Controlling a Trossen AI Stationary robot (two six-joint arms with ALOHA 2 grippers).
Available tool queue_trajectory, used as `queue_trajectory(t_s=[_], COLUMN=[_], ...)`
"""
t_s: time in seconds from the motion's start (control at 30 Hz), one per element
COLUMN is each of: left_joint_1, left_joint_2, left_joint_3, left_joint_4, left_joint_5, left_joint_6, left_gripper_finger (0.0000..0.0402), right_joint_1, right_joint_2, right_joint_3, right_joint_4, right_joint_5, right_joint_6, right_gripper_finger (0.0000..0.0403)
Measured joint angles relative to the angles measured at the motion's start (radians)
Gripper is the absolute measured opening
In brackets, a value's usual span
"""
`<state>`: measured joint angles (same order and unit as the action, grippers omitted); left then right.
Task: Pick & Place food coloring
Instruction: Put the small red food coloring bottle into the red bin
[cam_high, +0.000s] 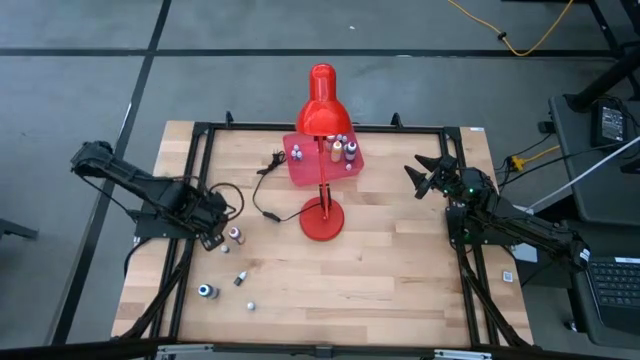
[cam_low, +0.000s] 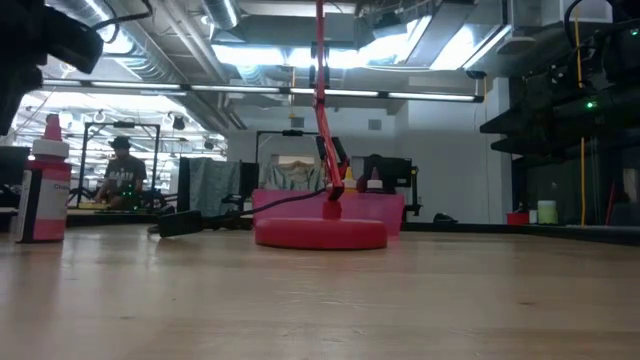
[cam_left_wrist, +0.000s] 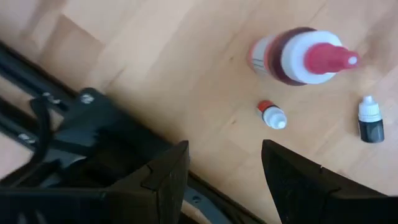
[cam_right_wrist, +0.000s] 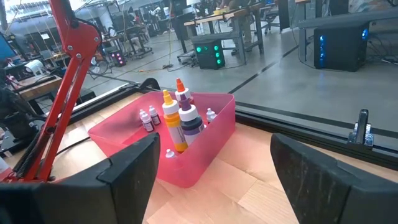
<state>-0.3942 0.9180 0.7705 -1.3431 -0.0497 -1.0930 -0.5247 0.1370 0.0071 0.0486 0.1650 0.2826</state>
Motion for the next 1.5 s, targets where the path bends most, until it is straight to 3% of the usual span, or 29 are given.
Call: queue_trajectory(t_s=[0.63, 1.5], left_joint_1=[-0.162, -0.176], left_joint_2=[0.246, 0.45], left_joint_3=[-0.031, -0.031], left_joint_4=[0.147, 0.31], left_joint_5=[-0.012, -0.002], left_joint_6=[-0.082, -0.024], left_gripper_finger=[0.0196, 0.0196], right_joint_1=[0.0, 0.0], right_joint_2=[0.0, 0.0], right_joint_3=[0.0, 0.0], right_joint_4=[0.0, 0.0], right_joint_5=[0.0, 0.0], right_joint_6=[0.0, 0.0], right_gripper_finger=[0.0306, 0.0306])
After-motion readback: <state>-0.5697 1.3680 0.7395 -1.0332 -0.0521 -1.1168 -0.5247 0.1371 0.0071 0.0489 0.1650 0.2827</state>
